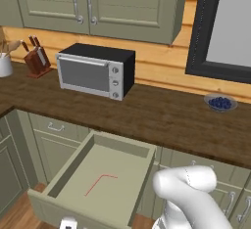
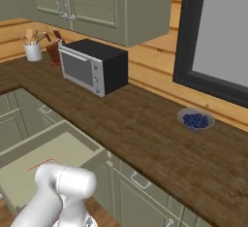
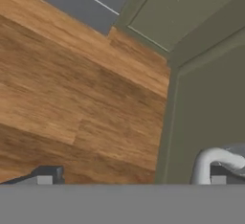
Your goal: Take a straw from the drawer in front and place it inside the glass cup on the dining counter.
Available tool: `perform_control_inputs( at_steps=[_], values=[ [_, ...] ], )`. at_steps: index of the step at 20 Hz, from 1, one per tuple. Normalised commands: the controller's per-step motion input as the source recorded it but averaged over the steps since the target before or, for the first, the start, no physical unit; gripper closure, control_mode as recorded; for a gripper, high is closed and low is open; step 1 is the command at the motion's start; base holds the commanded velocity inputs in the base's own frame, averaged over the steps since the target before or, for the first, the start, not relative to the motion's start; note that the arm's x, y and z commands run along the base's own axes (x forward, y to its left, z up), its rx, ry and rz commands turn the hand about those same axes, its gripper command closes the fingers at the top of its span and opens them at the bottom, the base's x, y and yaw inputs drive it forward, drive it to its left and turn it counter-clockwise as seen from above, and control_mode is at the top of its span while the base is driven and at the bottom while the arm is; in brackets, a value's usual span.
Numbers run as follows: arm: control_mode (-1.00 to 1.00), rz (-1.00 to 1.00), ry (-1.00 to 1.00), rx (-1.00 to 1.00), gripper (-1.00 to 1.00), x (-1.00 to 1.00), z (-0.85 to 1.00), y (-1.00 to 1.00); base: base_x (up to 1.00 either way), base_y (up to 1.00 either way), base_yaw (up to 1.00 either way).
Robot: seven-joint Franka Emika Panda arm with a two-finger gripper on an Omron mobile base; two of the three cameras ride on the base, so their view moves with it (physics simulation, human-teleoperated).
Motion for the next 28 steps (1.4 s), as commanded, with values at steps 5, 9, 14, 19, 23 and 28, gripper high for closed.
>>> perform_control_inputs(
  at_steps=[5, 9, 14, 19, 23, 28],
  values=[
    [-1.00, -0.18, 0.59, 0.16, -1.00, 0.08, 1.00, -0.23, 0.00, 0.00, 0.00],
    [-1.00, -0.14, 0.80, 0.14, -1.00, 0.00, 1.00, -0.19, 0.00, 0.00, 0.00],
    [-1.00, -0.07, 0.50, 0.20, -1.00, -0.07, 1.00, -0.12, 0.00, 0.00, 0.00],
    [-1.00, -0.01, -0.25, 0.15, -1.00, -0.08, 1.00, 0.00, 0.00, 0.00, 0.00],
    [-1.00, 0.00, -0.40, 0.15, -1.00, -0.04, 1.00, -0.12, 0.00, 0.00, 0.00],
    [-1.00, -0.08, -0.27, 0.21, -1.00, 0.02, 1.00, -0.05, 0.00, 0.00, 0.00]
  ],
)
